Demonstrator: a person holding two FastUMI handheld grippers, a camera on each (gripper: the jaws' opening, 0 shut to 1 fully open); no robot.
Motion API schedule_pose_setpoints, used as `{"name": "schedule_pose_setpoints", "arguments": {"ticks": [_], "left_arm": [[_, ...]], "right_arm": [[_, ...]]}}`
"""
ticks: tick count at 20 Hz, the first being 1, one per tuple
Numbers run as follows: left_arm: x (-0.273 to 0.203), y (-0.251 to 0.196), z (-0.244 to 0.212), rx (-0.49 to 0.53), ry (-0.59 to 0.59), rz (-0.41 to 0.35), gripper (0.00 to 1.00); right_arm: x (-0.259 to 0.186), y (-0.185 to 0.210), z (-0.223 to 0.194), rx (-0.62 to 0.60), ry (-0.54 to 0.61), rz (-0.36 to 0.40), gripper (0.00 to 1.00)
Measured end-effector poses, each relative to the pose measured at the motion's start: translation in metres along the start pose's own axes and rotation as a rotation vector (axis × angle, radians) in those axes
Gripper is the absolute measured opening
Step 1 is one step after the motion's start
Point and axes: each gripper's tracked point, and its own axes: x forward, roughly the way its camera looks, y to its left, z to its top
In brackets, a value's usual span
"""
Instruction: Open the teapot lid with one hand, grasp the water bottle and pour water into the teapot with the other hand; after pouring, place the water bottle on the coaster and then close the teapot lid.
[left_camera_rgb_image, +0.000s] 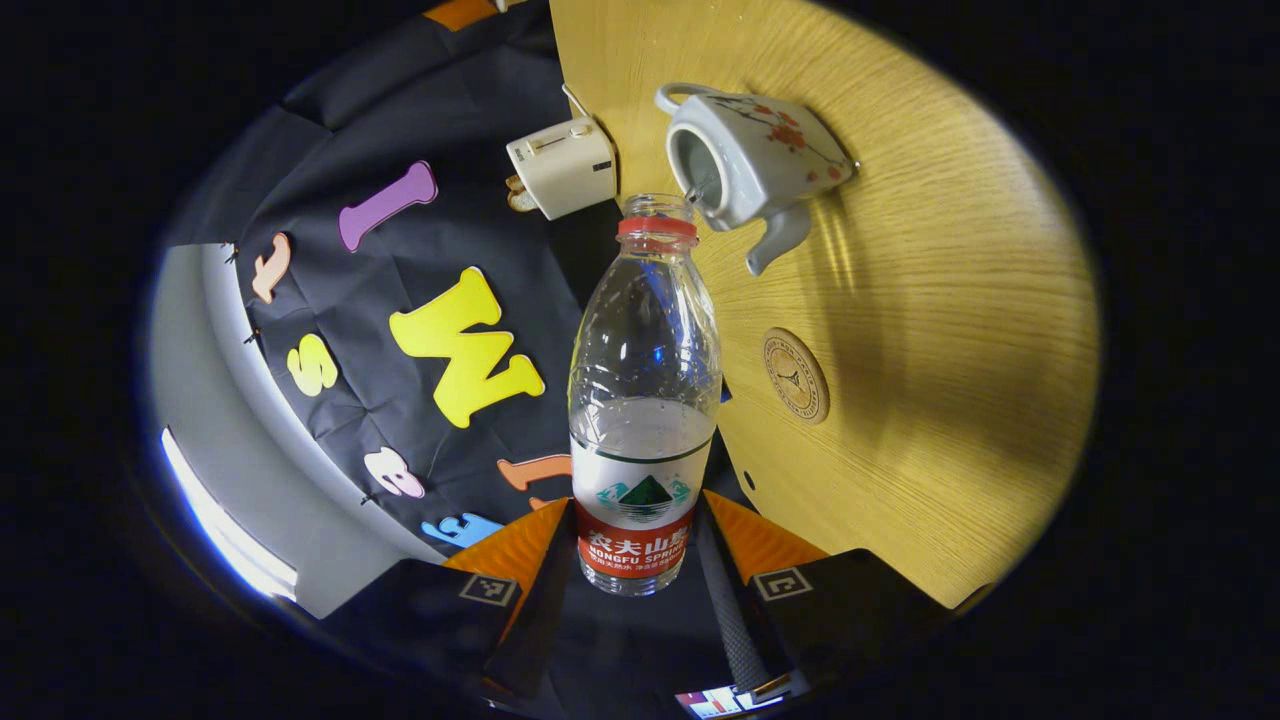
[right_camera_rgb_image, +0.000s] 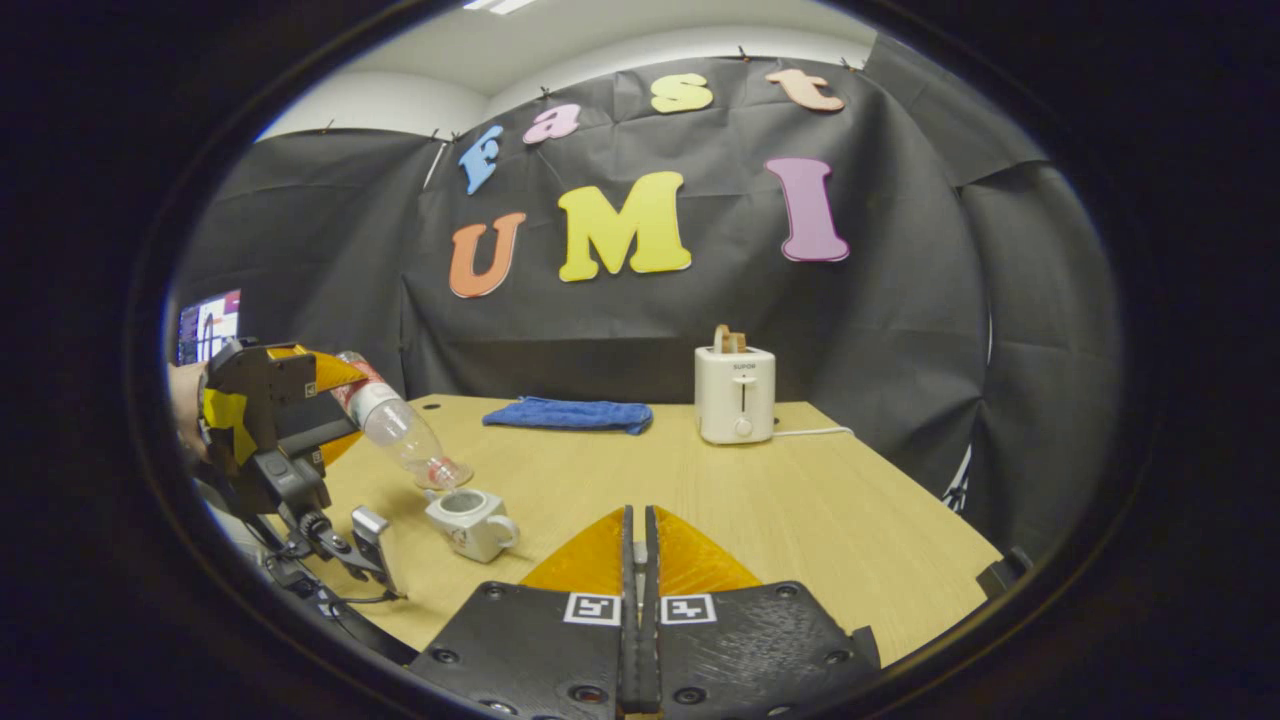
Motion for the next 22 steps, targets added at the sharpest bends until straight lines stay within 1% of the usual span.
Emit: {"name": "schedule_pose_setpoints", "arguments": {"ticks": [13, 14, 15, 20, 22], "left_arm": [[0.002, -0.002, 0.0, 0.05, 0.01, -0.009, 0.71], [0.002, -0.004, 0.0, 0.053, 0.009, -0.009, 0.75], [0.002, -0.003, 0.002, 0.057, 0.007, -0.008, 0.7], [0.0, 0.005, 0.002, 0.083, 0.01, 0.008, 0.7], [-0.001, 0.01, 0.003, 0.092, 0.011, 0.026, 0.7]], "right_arm": [[-0.004, -0.007, 0.0, -0.001, -0.004, -0.011, 0.0], [-0.004, -0.007, 0.001, -0.001, -0.004, -0.011, 0.0], [-0.004, -0.007, 0.001, 0.001, -0.005, -0.012, 0.0], [-0.003, -0.006, -0.003, 0.007, 0.001, -0.006, 0.0], [-0.003, -0.006, -0.002, 0.009, -0.002, -0.005, 0.0]]}}
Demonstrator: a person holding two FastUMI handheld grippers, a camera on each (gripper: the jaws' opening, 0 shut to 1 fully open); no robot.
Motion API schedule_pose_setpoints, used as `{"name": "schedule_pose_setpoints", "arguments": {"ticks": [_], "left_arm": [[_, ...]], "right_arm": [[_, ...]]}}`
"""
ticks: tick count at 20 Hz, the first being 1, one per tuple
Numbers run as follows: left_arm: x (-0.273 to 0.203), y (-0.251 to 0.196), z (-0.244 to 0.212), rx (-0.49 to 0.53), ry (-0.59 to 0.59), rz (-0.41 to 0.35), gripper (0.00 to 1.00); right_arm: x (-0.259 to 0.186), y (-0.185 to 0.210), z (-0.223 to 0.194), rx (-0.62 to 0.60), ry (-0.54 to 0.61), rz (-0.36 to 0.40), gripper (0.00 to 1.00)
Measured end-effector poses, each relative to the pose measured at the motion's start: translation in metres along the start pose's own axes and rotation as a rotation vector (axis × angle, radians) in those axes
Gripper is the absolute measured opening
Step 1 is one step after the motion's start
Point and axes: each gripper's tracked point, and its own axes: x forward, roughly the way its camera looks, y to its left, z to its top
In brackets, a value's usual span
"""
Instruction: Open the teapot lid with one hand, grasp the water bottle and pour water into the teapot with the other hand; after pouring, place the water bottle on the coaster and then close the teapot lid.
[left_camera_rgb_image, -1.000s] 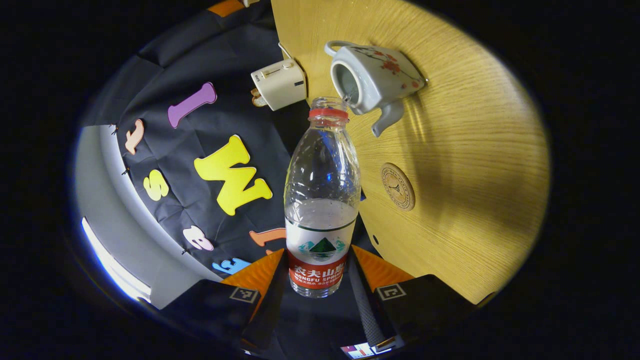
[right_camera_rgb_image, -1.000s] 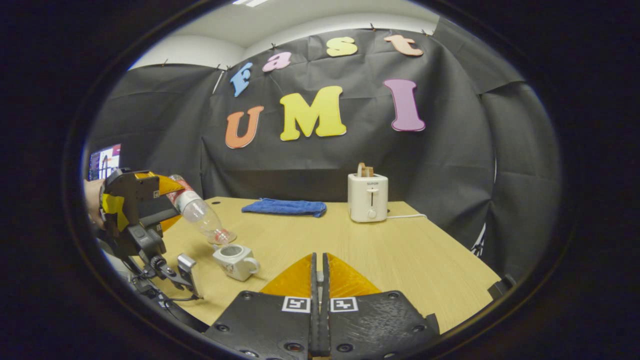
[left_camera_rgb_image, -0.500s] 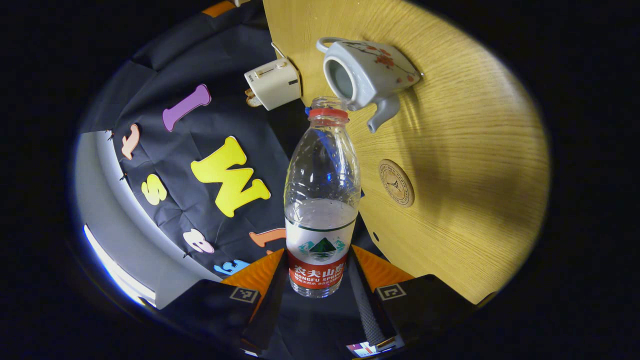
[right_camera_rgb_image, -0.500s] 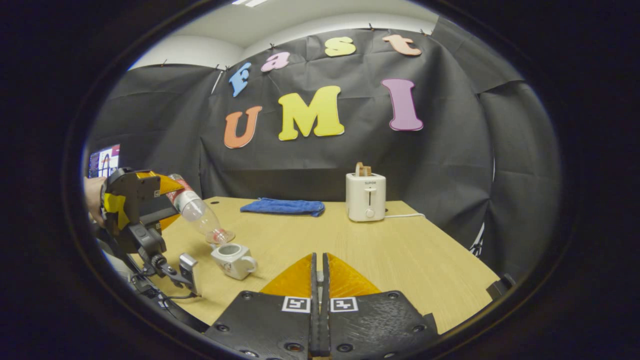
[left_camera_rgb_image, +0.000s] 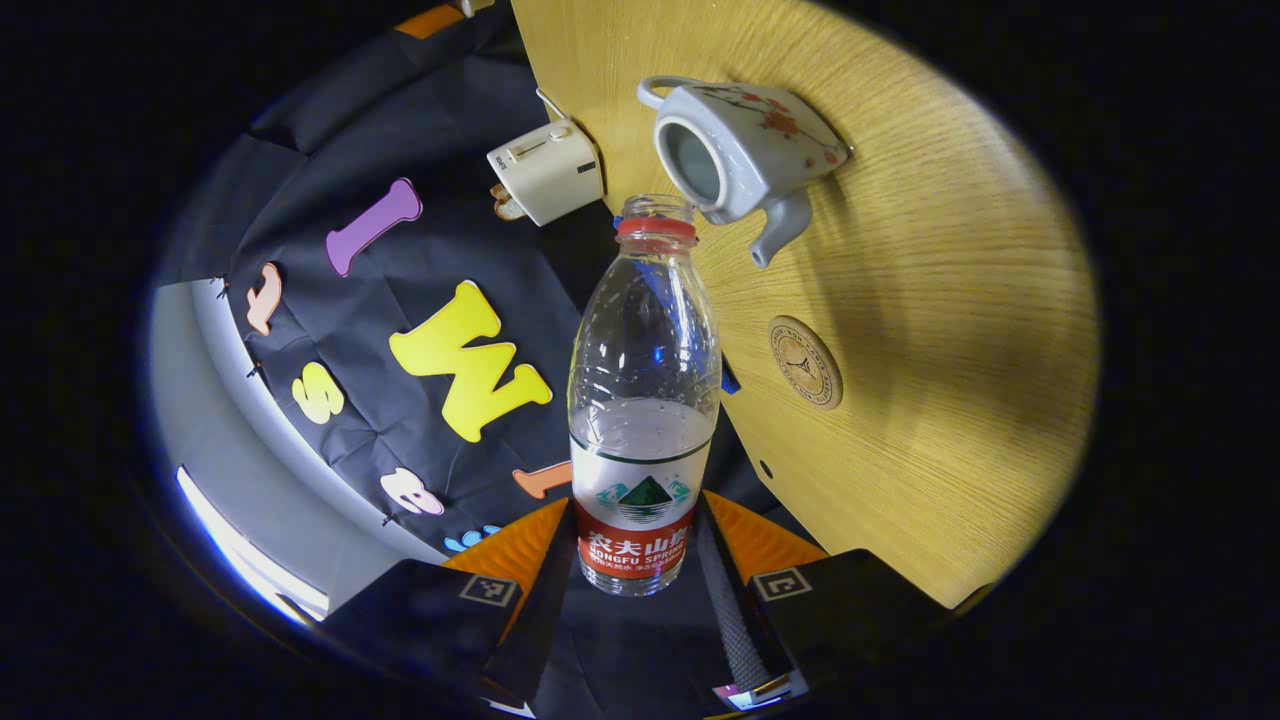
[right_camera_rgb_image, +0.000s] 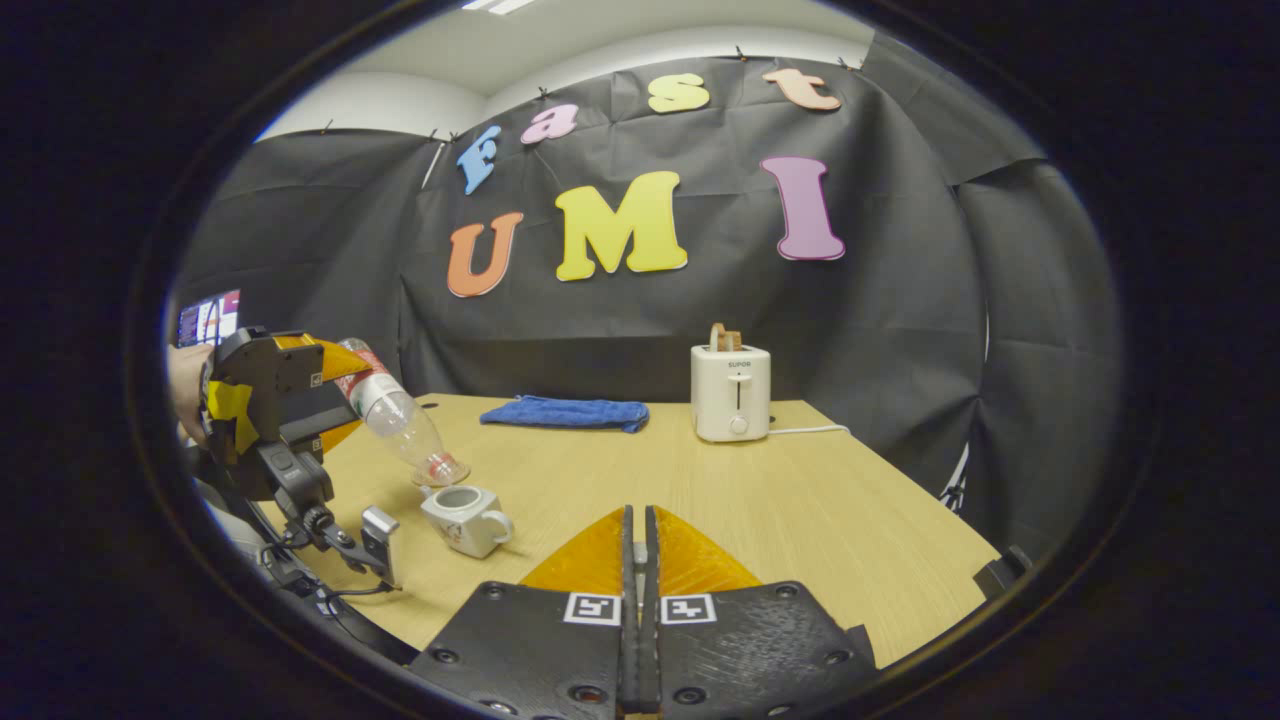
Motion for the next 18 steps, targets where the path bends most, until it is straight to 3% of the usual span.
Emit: {"name": "schedule_pose_setpoints", "arguments": {"ticks": [5, 9, 13, 18], "left_arm": [[-0.001, 0.001, 0.001, -0.026, -0.014, 0.015, 0.7], [-0.001, -0.015, -0.006, -0.155, -0.026, -0.019, 0.7], [0.0, -0.049, -0.016, -0.479, -0.022, -0.127, 0.7], [0.006, -0.082, -0.038, -1.129, 0.052, -0.258, 0.7]], "right_arm": [[0.0, 0.003, 0.0, -0.003, 0.001, 0.005, 0.0], [-0.002, 0.005, 0.002, -0.008, -0.002, 0.004, 0.0], [-0.002, 0.015, 0.006, 0.014, -0.001, 0.02, 0.0], [-0.001, 0.029, 0.012, -0.002, 0.002, 0.031, 0.0]]}}
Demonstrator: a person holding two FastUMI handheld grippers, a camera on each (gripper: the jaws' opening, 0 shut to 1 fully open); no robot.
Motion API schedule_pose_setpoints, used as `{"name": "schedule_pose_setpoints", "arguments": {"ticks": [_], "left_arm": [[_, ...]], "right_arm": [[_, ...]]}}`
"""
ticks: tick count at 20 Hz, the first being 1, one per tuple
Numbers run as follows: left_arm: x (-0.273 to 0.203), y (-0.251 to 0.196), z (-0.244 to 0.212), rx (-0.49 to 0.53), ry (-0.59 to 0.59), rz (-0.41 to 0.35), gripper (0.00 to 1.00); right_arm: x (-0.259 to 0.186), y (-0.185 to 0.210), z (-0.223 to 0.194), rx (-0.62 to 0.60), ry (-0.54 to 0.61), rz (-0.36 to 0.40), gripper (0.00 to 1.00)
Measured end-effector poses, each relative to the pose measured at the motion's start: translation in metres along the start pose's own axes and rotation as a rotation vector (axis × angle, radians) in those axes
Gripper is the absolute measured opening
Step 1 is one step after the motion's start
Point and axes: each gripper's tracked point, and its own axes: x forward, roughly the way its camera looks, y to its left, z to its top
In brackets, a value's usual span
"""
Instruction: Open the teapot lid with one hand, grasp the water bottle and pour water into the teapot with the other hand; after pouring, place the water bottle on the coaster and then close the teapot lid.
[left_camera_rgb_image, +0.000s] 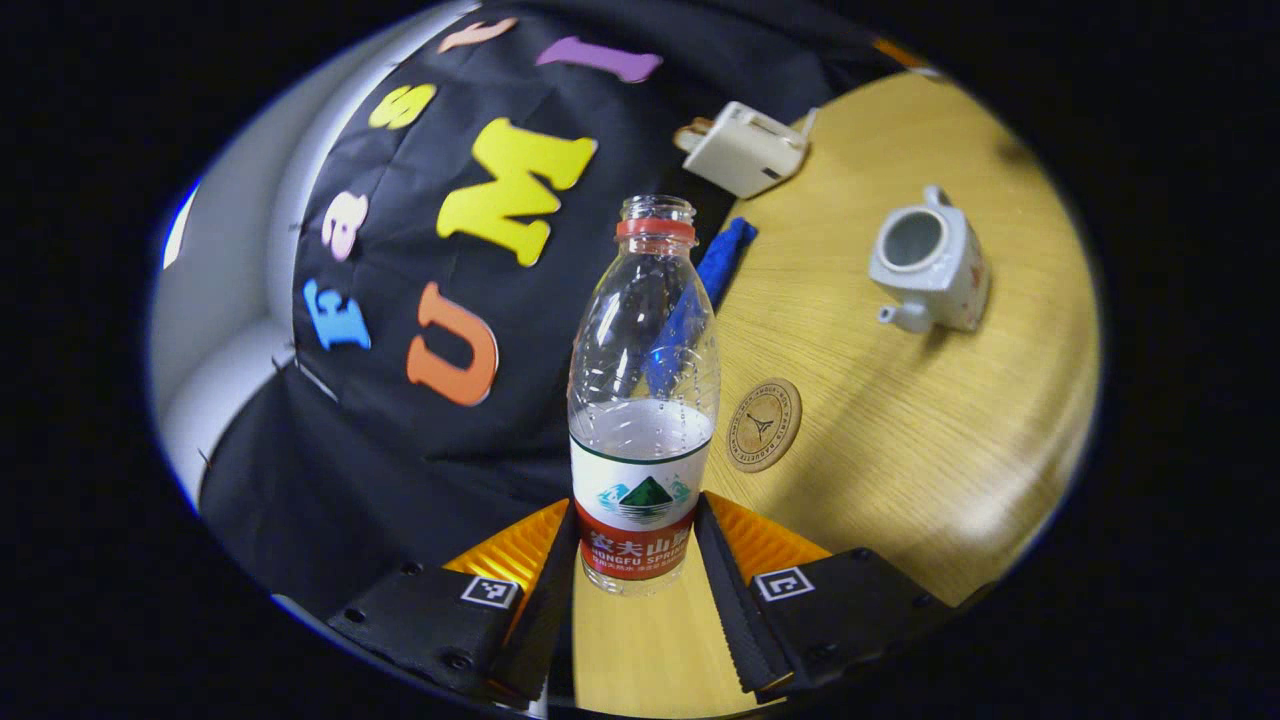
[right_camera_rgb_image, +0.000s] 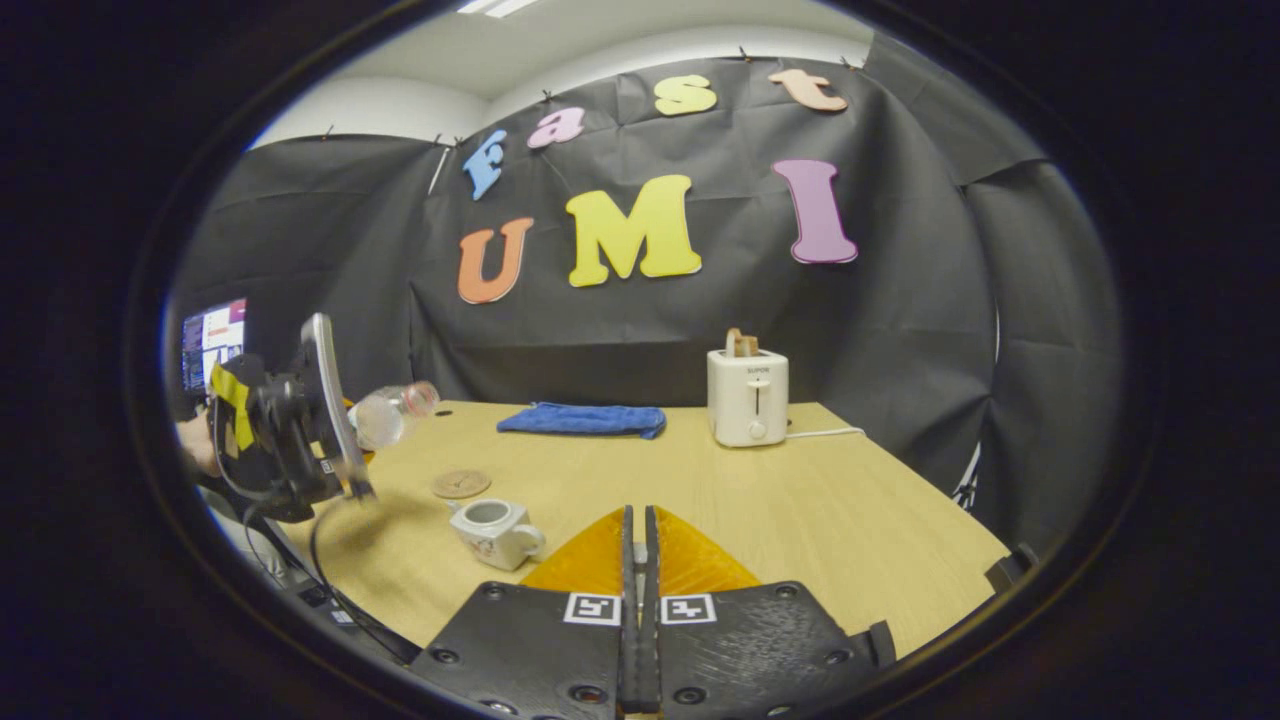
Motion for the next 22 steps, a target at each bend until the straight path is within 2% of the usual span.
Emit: {"name": "schedule_pose_setpoints", "arguments": {"ticks": [2, 4, 7, 10, 12, 15, 22], "left_arm": [[0.006, 0.011, -0.004, -0.213, 0.006, -0.016, 0.71], [0.01, 0.021, -0.002, -0.385, -0.013, -0.03, 0.71], [0.022, 0.03, 0.009, -0.566, -0.056, -0.05, 0.71], [0.049, 0.025, 0.033, -0.733, -0.108, -0.125, 0.71], [0.057, 0.02, 0.046, -0.792, -0.145, -0.15, 0.71], [0.07, 0.012, 0.057, -0.811, -0.18, -0.177, 0.71], [0.099, -0.013, 0.045, -0.932, -0.16, -0.242, 0.71]], "right_arm": [[0.0, 0.006, 0.006, -0.01, -0.001, 0.001, 0.0], [0.003, 0.014, 0.011, -0.018, -0.001, 0.002, 0.0], [0.006, 0.028, 0.013, -0.021, 0.012, 0.002, 0.0], [0.007, 0.04, 0.019, -0.044, 0.011, -0.004, 0.0], [0.009, 0.05, 0.022, -0.061, 0.015, 0.002, 0.0], [0.012, 0.057, 0.021, -0.062, 0.02, 0.006, 0.0], [0.013, 0.053, 0.013, -0.058, 0.032, 0.005, 0.0]]}}
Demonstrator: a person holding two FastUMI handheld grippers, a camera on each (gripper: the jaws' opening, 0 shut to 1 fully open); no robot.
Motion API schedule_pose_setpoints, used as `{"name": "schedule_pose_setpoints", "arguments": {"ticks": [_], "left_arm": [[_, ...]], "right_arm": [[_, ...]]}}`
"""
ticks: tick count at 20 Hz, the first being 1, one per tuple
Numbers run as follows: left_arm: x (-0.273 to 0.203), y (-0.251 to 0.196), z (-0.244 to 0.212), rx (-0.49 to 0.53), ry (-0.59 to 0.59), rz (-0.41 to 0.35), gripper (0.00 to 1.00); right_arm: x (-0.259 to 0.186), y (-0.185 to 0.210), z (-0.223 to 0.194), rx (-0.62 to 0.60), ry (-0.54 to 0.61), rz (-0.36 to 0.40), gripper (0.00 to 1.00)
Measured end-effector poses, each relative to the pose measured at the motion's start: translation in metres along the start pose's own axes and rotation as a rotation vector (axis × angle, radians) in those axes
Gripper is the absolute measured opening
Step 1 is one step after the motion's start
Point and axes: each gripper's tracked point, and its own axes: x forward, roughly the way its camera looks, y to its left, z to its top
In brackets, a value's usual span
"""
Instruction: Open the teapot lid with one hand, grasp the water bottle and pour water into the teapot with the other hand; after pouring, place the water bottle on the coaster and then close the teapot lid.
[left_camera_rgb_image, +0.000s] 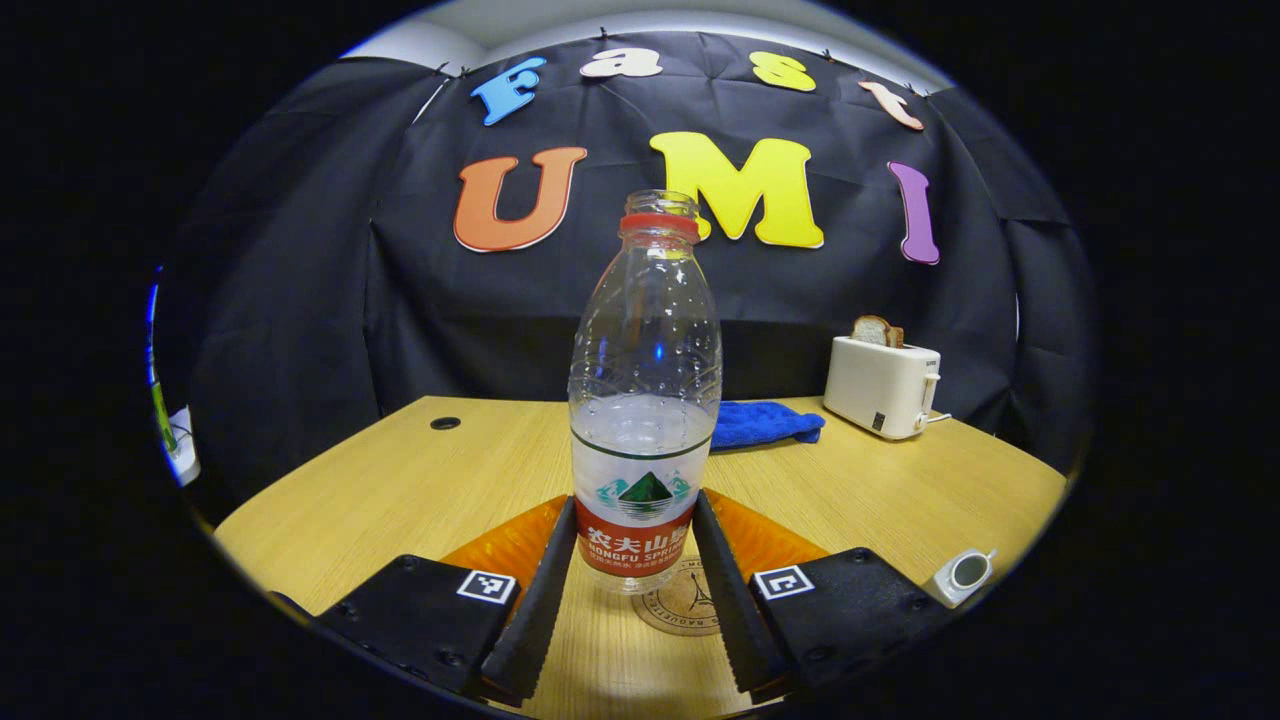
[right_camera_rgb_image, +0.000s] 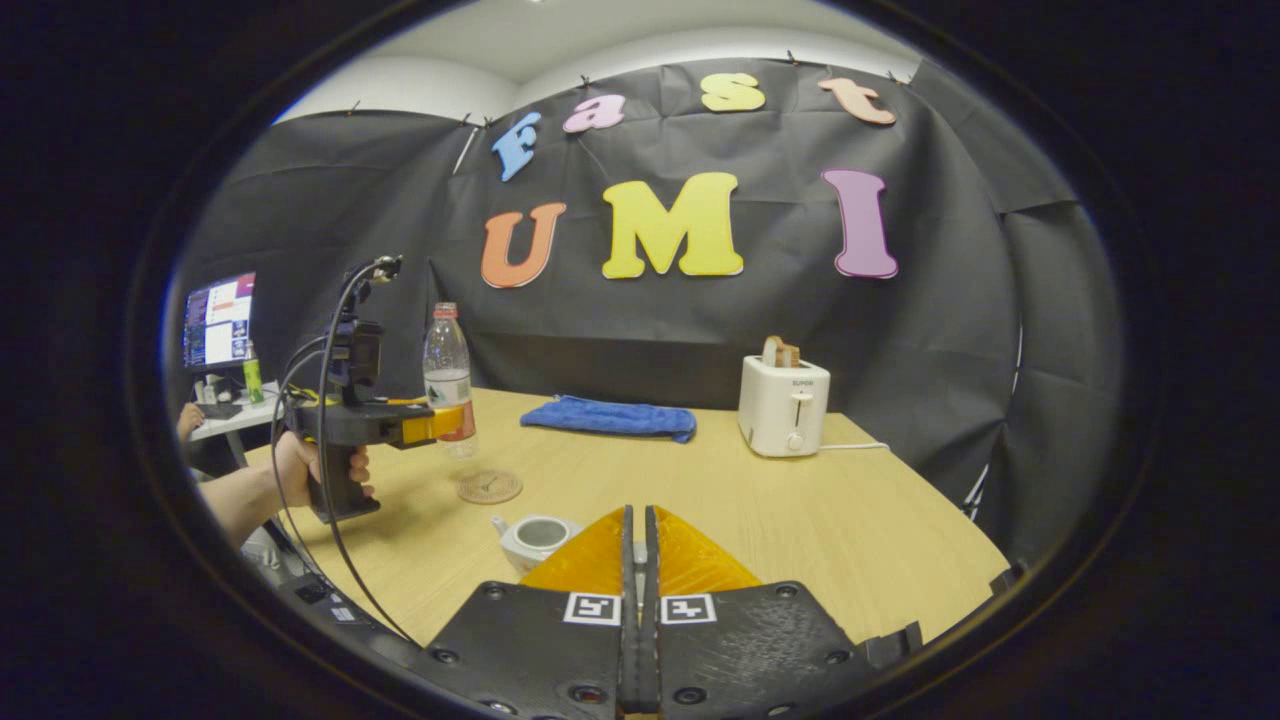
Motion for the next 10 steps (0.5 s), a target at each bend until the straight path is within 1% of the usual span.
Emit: {"name": "schedule_pose_setpoints", "arguments": {"ticks": [3, 5, 10], "left_arm": [[0.007, -0.016, -0.008, -0.019, 0.015, -0.06, 0.72], [0.014, -0.023, -0.014, -0.024, 0.03, -0.087, 0.72], [0.019, -0.029, -0.026, -0.016, 0.046, -0.11, 0.72]], "right_arm": [[0.001, -0.002, -0.002, 0.008, -0.003, -0.002, 0.0], [0.003, -0.003, -0.007, 0.014, 0.004, 0.001, 0.0], [0.003, -0.013, -0.013, 0.018, 0.009, -0.011, 0.0]]}}
